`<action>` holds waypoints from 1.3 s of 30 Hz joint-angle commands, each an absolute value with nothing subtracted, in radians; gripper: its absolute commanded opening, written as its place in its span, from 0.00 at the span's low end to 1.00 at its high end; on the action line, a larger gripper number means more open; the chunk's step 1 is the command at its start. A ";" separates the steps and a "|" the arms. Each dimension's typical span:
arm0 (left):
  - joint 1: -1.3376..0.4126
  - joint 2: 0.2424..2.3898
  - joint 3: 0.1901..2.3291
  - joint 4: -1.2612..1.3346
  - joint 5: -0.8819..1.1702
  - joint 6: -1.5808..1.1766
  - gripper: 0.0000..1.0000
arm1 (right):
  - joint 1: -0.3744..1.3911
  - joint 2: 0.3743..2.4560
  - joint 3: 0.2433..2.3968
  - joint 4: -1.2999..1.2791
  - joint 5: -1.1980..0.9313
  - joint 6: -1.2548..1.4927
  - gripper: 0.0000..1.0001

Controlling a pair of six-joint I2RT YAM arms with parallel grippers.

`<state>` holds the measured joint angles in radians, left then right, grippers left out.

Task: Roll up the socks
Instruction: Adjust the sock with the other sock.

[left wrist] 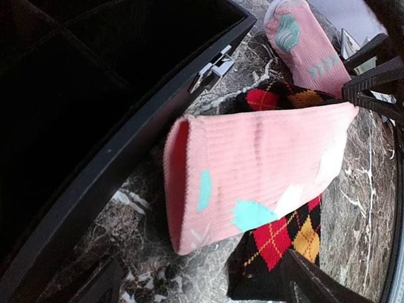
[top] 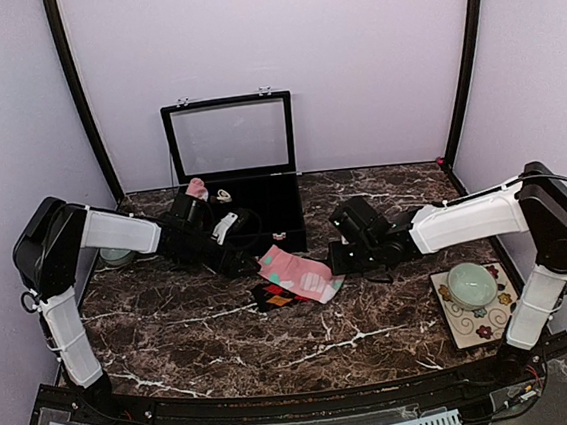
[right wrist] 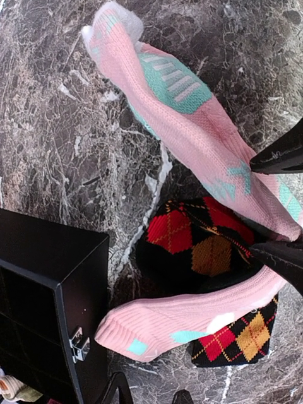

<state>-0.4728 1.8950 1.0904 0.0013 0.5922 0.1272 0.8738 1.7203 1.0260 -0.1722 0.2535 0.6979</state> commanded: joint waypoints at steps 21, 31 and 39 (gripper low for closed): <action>-0.530 1.979 1.187 -0.014 0.644 0.119 0.46 | 0.885 1.686 0.990 -0.102 0.201 0.719 0.33; -0.550 1.882 1.178 -0.077 0.654 0.200 0.04 | 0.885 1.668 0.970 -0.098 0.209 0.724 0.30; -0.606 1.718 1.163 -0.076 0.643 0.293 0.00 | 0.885 1.644 0.939 -0.105 0.250 0.760 0.33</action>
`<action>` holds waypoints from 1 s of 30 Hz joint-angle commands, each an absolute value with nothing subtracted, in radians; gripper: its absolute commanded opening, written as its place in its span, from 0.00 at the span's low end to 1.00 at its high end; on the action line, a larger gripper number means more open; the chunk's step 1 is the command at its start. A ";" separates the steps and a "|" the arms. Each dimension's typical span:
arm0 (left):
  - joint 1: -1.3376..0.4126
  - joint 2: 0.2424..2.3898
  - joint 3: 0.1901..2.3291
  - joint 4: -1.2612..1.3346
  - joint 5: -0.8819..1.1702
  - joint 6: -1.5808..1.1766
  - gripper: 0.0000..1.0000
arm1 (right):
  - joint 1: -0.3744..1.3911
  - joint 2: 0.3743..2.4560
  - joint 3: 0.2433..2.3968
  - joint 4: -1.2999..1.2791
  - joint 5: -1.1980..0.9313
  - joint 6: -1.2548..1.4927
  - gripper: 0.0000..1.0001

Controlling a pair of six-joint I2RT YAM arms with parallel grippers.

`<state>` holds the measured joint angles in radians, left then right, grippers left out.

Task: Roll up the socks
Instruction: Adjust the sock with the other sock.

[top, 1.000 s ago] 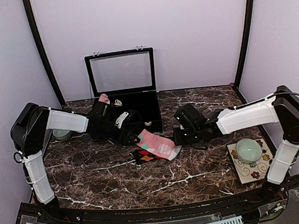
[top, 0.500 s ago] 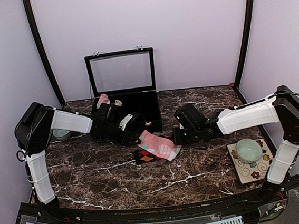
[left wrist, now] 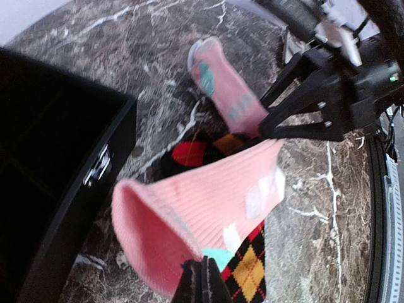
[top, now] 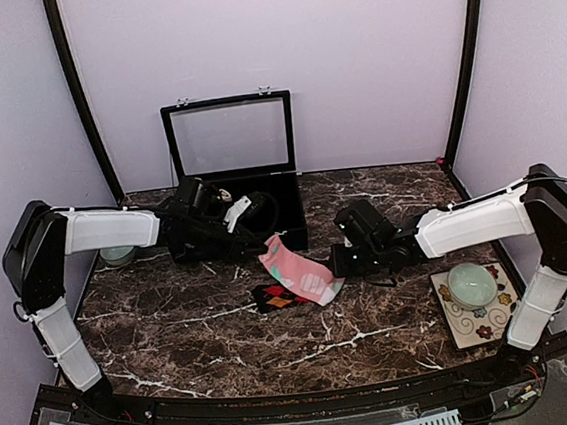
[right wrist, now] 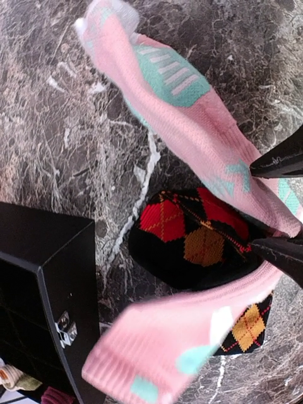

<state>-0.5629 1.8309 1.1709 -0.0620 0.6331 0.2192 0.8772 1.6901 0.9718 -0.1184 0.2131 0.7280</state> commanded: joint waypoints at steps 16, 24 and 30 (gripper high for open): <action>-0.976 1.717 1.296 -0.454 0.846 0.468 0.00 | 0.775 1.373 0.756 -0.173 0.262 0.930 0.63; -1.217 1.864 1.415 -0.572 0.782 0.665 0.00 | 0.700 1.404 0.826 -0.322 0.304 0.893 0.64; -1.273 1.959 1.423 -0.525 0.650 0.716 0.55 | 0.673 1.437 0.835 -0.325 0.278 0.859 0.64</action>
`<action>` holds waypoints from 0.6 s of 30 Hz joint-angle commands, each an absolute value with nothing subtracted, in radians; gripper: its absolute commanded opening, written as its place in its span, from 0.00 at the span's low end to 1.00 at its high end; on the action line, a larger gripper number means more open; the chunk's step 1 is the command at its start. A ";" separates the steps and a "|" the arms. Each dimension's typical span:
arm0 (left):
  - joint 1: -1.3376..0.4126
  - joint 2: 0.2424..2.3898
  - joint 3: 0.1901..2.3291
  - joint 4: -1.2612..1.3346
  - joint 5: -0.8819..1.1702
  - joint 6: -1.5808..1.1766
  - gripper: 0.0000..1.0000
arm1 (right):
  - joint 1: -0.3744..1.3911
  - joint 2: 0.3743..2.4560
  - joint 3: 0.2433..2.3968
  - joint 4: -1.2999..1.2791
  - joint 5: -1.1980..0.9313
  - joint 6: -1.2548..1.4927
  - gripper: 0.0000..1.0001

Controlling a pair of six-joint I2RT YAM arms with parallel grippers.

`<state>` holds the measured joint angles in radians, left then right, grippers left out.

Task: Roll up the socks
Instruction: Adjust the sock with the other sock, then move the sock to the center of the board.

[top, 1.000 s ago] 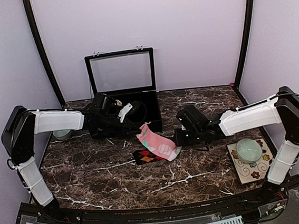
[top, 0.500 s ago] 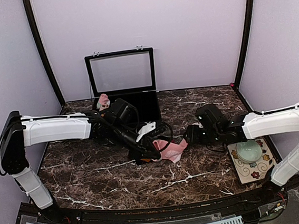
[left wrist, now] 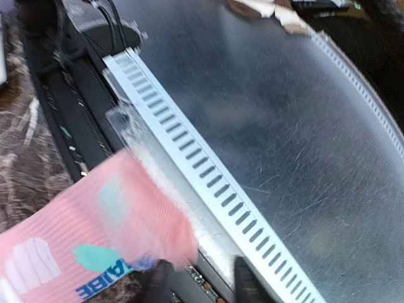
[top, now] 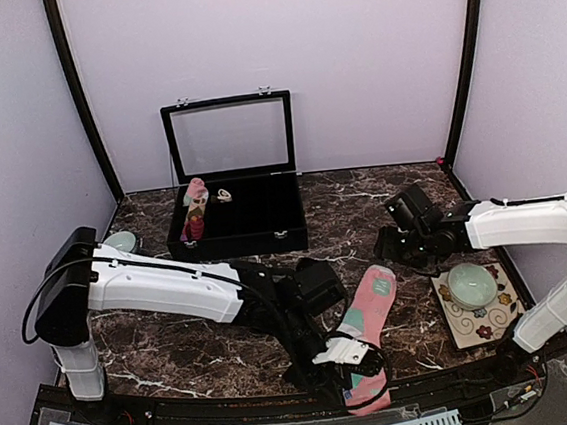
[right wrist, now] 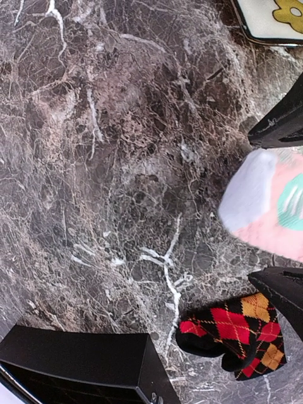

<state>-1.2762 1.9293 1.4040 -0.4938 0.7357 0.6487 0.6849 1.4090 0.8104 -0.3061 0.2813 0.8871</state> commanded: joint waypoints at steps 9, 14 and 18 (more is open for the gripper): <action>-1.225 1.874 1.467 -0.742 0.670 0.716 0.91 | 0.674 1.461 0.835 -0.333 0.216 0.814 0.53; -1.082 1.799 1.407 -0.681 0.729 0.663 0.91 | 0.719 1.410 0.797 -0.290 0.124 0.803 0.44; -1.033 1.748 1.328 -0.577 0.610 0.635 0.89 | 0.733 1.449 0.776 -0.268 0.059 0.812 0.32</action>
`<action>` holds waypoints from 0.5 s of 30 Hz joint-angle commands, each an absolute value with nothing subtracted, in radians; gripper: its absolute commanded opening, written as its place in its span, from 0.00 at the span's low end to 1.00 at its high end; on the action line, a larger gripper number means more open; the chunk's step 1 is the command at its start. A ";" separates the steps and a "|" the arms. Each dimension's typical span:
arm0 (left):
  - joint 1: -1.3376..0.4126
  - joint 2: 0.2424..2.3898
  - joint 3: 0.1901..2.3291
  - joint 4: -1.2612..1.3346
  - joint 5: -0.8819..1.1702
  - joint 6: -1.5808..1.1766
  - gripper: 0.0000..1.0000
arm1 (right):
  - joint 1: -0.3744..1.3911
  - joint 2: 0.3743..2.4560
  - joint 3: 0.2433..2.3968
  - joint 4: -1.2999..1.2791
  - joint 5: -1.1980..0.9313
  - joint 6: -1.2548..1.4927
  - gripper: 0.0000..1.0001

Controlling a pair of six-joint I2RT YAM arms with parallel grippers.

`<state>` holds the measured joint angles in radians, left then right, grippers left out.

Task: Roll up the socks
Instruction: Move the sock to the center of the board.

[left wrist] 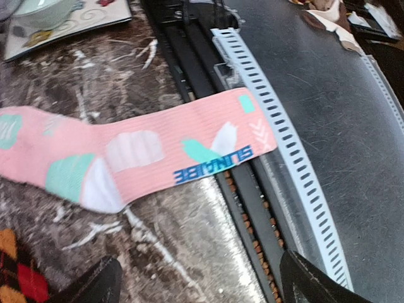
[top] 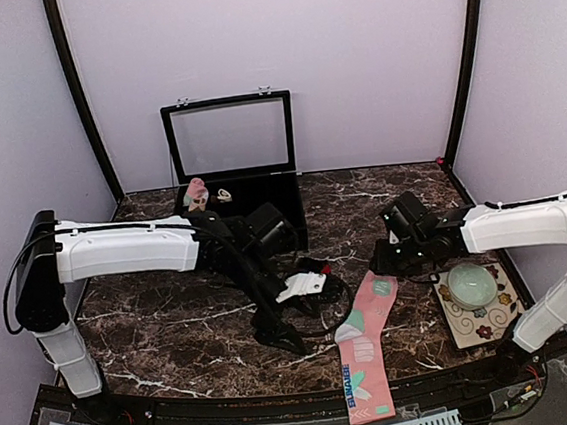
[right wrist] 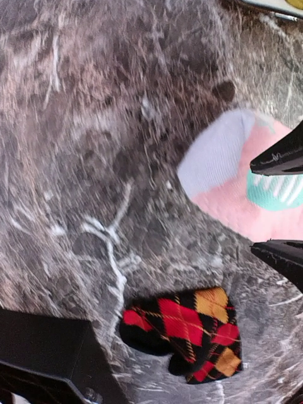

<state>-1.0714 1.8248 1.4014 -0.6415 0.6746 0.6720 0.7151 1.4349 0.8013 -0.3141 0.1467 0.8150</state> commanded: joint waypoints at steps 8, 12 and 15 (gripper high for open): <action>-0.895 1.790 1.170 -0.276 0.312 0.596 0.84 | 0.688 1.658 0.822 -0.283 -0.004 0.756 0.22; -0.881 1.826 1.097 -0.178 0.146 0.624 0.79 | 0.653 1.749 0.871 -0.307 0.009 0.707 0.20; -0.841 1.825 1.093 -0.199 0.134 0.606 0.74 | 0.623 1.803 0.922 -0.315 0.020 0.674 0.20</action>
<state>-0.8738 1.8320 1.1091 -0.2543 0.2447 0.6056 0.6624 1.7065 0.8989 -0.2584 0.0032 0.7345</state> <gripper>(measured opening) 0.767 0.201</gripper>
